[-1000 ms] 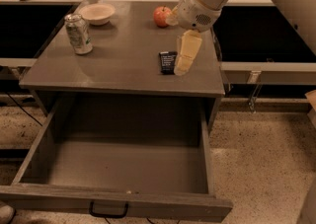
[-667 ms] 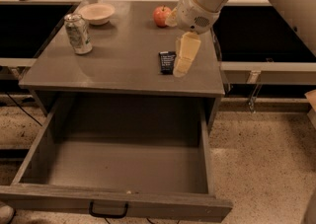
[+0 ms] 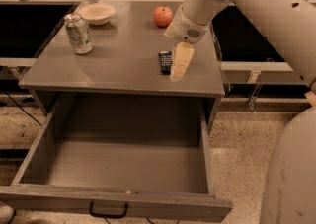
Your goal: Place rxbar blueberry into top drawer
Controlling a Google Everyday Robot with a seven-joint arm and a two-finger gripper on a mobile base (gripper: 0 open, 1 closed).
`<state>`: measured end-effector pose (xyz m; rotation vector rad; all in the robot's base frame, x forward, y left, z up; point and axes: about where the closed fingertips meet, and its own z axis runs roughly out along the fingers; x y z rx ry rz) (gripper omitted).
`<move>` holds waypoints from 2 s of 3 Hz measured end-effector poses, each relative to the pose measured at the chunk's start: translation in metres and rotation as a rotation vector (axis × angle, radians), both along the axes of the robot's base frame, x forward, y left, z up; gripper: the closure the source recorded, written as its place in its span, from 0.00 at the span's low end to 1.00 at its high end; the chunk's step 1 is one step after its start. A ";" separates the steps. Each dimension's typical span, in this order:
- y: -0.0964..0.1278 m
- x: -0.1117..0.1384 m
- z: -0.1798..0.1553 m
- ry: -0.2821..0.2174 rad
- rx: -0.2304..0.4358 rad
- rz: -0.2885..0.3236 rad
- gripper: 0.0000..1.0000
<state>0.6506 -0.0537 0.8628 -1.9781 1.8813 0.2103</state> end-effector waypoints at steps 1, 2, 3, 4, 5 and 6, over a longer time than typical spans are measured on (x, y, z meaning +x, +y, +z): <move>0.000 0.000 0.000 0.000 0.000 -0.001 0.00; -0.004 0.011 -0.012 0.028 -0.019 -0.034 0.00; -0.019 0.032 -0.039 0.084 -0.058 -0.089 0.00; -0.011 0.031 -0.050 0.097 -0.047 -0.058 0.00; -0.011 0.031 -0.050 0.097 -0.047 -0.058 0.00; -0.006 0.031 -0.062 0.131 -0.063 -0.034 0.00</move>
Offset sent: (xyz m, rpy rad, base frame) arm 0.0139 -0.0068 -0.0107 -0.0221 0.0313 -0.0533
